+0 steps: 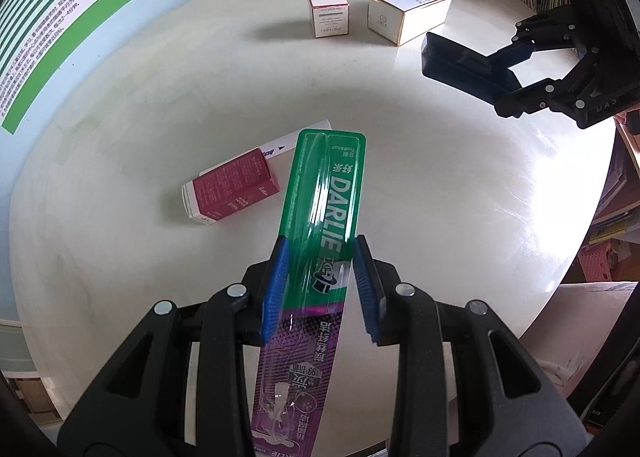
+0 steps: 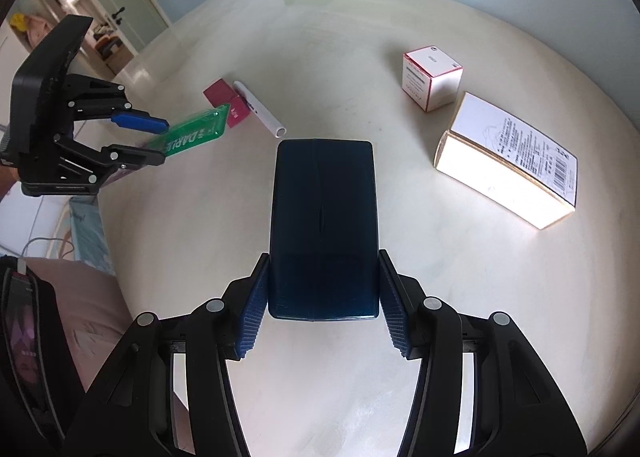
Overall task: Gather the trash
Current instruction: 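Carry the toothbrush pack and sponge over the teal wastebasket with both tools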
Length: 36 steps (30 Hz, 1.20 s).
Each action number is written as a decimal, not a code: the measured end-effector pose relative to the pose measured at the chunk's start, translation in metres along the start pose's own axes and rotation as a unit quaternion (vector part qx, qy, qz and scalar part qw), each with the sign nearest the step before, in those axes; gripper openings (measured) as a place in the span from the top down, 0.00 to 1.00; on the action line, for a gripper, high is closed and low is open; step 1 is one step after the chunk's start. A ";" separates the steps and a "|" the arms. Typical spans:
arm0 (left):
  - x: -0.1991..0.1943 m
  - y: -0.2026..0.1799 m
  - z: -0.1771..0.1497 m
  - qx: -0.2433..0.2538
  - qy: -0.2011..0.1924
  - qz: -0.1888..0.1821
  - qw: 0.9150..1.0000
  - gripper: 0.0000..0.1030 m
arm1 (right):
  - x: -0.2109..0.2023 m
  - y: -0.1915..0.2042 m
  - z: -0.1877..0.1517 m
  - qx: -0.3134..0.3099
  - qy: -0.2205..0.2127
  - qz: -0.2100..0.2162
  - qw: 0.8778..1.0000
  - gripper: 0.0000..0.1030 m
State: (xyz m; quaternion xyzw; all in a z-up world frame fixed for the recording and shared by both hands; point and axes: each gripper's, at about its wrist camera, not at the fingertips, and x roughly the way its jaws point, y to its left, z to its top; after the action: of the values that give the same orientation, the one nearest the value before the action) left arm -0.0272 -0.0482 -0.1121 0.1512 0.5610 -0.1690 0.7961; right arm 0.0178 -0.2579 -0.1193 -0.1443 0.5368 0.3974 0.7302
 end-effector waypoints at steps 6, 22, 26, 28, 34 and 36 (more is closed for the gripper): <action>-0.005 -0.013 0.006 0.052 -0.008 -0.009 0.999 0.71 | -0.013 -0.001 -0.026 0.058 -0.017 -0.022 0.998 0.49; -0.006 -0.095 0.011 0.223 -0.020 -0.073 0.972 0.71 | -0.061 0.028 -0.150 0.250 -0.063 -0.098 0.961 0.49; -0.014 -0.128 0.007 0.250 -0.025 -0.087 0.964 0.71 | -0.074 0.037 -0.186 0.278 -0.075 -0.112 0.951 0.49; -0.018 -0.145 0.003 0.261 -0.027 -0.092 0.960 0.71 | -0.087 0.043 -0.208 0.291 -0.085 -0.118 0.945 0.49; -0.030 -0.215 -0.019 0.303 -0.029 -0.105 0.947 0.71 | -0.111 0.070 -0.277 0.323 -0.103 -0.129 0.932 0.49; -0.033 -0.240 -0.030 0.320 -0.028 -0.108 0.941 0.71 | -0.117 0.078 -0.303 0.339 -0.106 -0.131 0.926 0.49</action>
State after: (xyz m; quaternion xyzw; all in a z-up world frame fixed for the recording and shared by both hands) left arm -0.1677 -0.2474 -0.1030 0.3321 0.4678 -0.4287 0.6979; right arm -0.2552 -0.4503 -0.1130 0.0856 0.5353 0.1057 0.8337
